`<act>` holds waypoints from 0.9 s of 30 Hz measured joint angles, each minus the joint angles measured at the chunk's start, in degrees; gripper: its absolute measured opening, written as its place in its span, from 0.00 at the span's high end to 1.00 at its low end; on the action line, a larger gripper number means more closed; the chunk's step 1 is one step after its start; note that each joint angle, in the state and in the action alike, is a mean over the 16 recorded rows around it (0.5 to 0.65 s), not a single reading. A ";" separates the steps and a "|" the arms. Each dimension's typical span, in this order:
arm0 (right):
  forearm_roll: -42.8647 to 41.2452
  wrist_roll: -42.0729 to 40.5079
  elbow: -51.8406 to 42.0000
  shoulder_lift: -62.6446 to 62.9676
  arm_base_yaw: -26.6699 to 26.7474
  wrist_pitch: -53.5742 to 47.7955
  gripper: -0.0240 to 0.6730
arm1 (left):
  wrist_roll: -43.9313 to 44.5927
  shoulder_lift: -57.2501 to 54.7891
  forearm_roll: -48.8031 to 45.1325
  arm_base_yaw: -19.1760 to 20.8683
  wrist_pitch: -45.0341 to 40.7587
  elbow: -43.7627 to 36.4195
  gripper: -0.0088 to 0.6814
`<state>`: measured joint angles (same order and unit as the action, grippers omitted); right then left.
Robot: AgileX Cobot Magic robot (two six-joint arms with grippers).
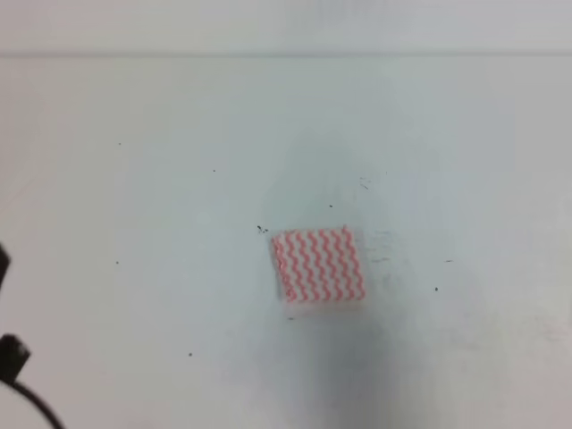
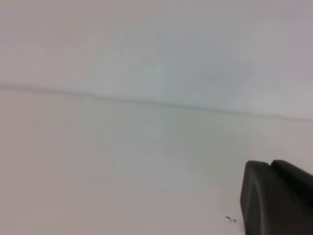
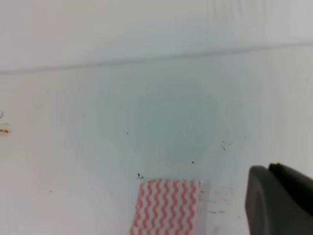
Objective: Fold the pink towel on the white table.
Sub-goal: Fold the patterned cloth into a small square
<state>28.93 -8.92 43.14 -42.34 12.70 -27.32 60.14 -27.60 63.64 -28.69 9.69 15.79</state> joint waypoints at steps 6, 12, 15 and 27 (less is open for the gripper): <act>-0.65 -0.83 -7.14 10.81 0.00 2.64 0.99 | 1.88 7.20 1.64 0.01 0.36 -5.50 0.99; -0.81 -2.57 -13.85 20.63 0.01 5.81 0.99 | 4.68 13.43 2.02 0.01 -1.52 -10.21 0.99; -0.78 -3.42 -16.70 24.70 0.01 6.36 0.99 | 5.84 15.55 2.12 0.01 -2.92 -12.00 0.99; -0.30 -4.75 -23.87 31.16 0.02 4.35 0.99 | 7.16 17.60 2.42 0.01 -5.34 -15.63 0.99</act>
<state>28.63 -13.67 19.27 -11.19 12.72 -22.97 67.30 -10.00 66.06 -28.68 4.35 0.16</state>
